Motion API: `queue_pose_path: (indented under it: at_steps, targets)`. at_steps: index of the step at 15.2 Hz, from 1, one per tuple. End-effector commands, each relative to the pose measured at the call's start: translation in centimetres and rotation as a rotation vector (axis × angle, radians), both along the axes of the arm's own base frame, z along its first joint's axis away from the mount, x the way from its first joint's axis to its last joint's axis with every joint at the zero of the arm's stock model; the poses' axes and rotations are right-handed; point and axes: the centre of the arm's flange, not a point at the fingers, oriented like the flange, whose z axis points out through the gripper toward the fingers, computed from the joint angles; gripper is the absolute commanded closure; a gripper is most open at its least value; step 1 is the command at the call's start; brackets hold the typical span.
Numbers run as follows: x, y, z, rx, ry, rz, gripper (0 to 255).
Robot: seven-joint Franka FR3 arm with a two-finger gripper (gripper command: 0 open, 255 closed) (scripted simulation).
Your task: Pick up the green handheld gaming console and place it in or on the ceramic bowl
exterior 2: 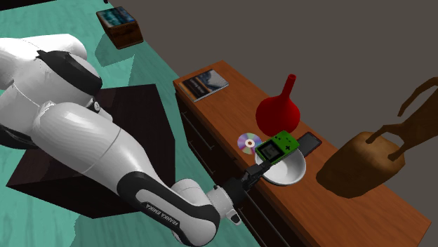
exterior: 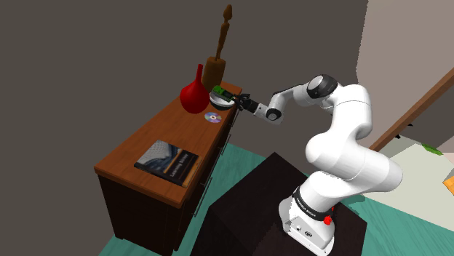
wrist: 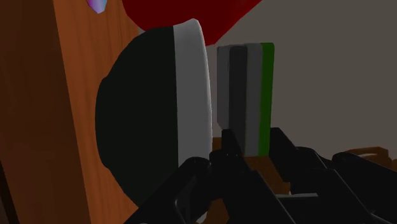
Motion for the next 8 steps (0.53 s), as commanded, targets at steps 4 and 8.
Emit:
queue_pose_path:
  at_steps: [4,8]
  targets:
    - [-0.20,0.18,-1.20,-0.003,0.038,-0.010,255]
    - [0.08,0.98,-1.37,-0.003,0.038,-0.009,0]
